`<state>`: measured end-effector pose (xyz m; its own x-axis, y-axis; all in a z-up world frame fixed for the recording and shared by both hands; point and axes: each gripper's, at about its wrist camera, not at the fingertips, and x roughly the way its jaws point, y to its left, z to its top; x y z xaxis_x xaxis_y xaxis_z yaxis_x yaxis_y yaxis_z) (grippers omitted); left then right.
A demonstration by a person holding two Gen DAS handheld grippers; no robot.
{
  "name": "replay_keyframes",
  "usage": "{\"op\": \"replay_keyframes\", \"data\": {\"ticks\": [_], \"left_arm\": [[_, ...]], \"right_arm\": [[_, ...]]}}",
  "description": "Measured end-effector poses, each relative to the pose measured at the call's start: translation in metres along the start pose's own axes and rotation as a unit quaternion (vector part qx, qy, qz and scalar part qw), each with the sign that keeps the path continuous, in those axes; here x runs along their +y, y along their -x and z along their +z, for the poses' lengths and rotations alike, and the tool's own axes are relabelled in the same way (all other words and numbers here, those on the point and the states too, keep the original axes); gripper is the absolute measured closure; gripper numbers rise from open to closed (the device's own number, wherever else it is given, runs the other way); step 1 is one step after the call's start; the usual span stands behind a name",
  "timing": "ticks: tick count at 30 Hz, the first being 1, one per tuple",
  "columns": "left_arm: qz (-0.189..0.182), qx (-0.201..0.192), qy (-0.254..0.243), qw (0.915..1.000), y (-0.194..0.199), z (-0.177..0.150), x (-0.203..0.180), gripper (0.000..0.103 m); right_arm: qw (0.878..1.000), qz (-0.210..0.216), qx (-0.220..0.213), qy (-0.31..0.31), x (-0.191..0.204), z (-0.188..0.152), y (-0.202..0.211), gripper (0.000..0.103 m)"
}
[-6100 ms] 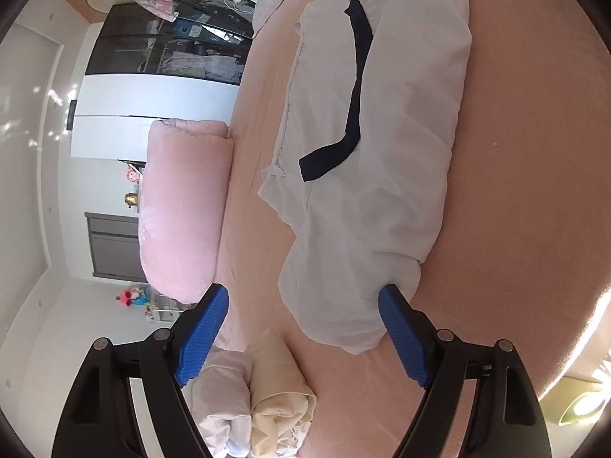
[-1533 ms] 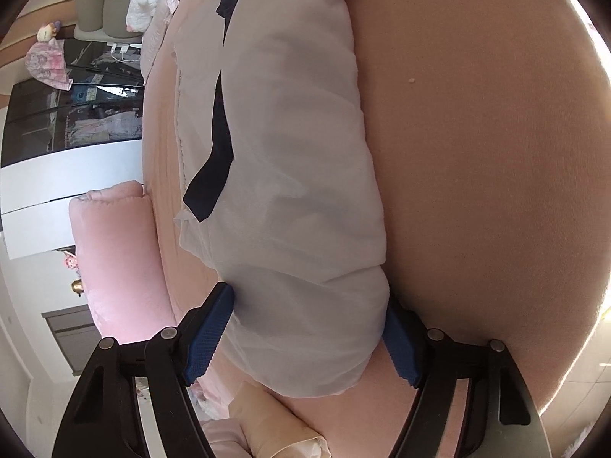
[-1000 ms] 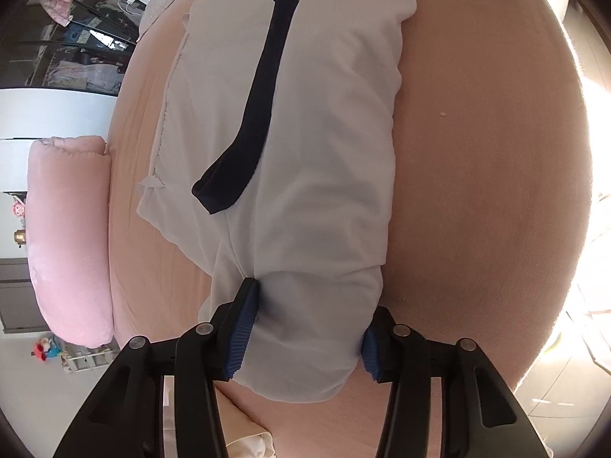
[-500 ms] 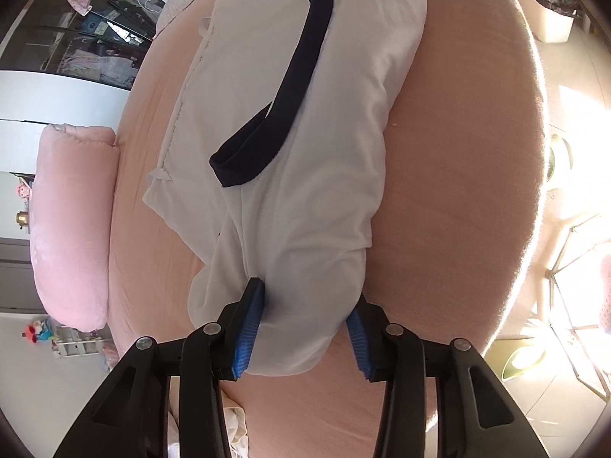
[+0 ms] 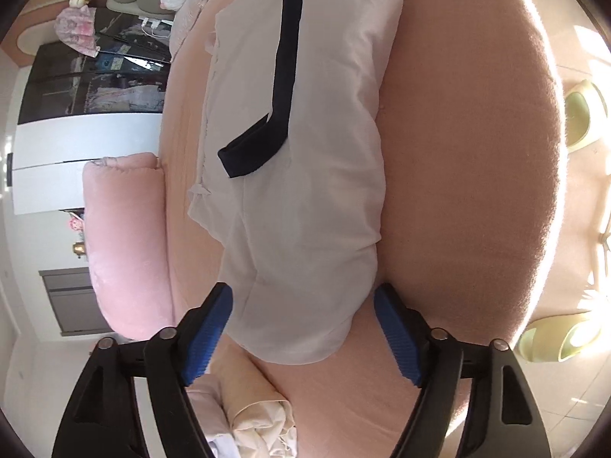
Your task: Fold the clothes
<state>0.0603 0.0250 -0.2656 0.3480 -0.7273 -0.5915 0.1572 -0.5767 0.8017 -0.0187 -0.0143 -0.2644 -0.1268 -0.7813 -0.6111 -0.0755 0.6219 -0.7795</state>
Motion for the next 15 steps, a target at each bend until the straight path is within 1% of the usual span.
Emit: {"op": "replay_keyframes", "data": {"ticks": [1,3,5,7,8,9,12,15], "left_arm": [[0.026,-0.002,-0.012,0.9996,0.001,0.0,-0.005,0.011],[0.055,-0.019,-0.045,0.9973,0.01,-0.003,-0.021,0.009],[0.083,-0.036,-0.076,0.993,0.019,-0.006,-0.037,0.005],[0.103,-0.05,-0.092,0.9892,0.021,-0.005,-0.04,0.0],[0.104,-0.056,-0.089,0.989,0.024,-0.004,-0.039,0.0],[0.1,-0.055,-0.08,0.9902,0.018,-0.001,-0.032,0.0],[0.079,-0.041,-0.058,0.9944,0.024,0.013,-0.03,0.0],[0.072,-0.064,-0.038,0.9946,0.031,0.026,-0.028,0.0]], "right_arm": [[1.0,0.001,0.002,-0.002,-0.001,0.0,-0.001,0.071],[1.0,-0.002,0.003,0.002,0.0,0.0,-0.002,0.07],[1.0,-0.008,0.003,0.009,0.001,0.0,-0.002,0.07],[1.0,-0.007,0.004,0.003,-0.001,0.001,-0.003,0.07],[1.0,-0.005,0.005,-0.003,-0.004,0.001,-0.003,0.07],[1.0,-0.003,0.005,-0.01,-0.006,0.002,-0.002,0.07],[1.0,0.003,0.007,-0.03,-0.016,0.002,-0.001,0.07],[0.999,0.007,0.008,-0.047,-0.026,0.002,-0.001,0.07]]}}
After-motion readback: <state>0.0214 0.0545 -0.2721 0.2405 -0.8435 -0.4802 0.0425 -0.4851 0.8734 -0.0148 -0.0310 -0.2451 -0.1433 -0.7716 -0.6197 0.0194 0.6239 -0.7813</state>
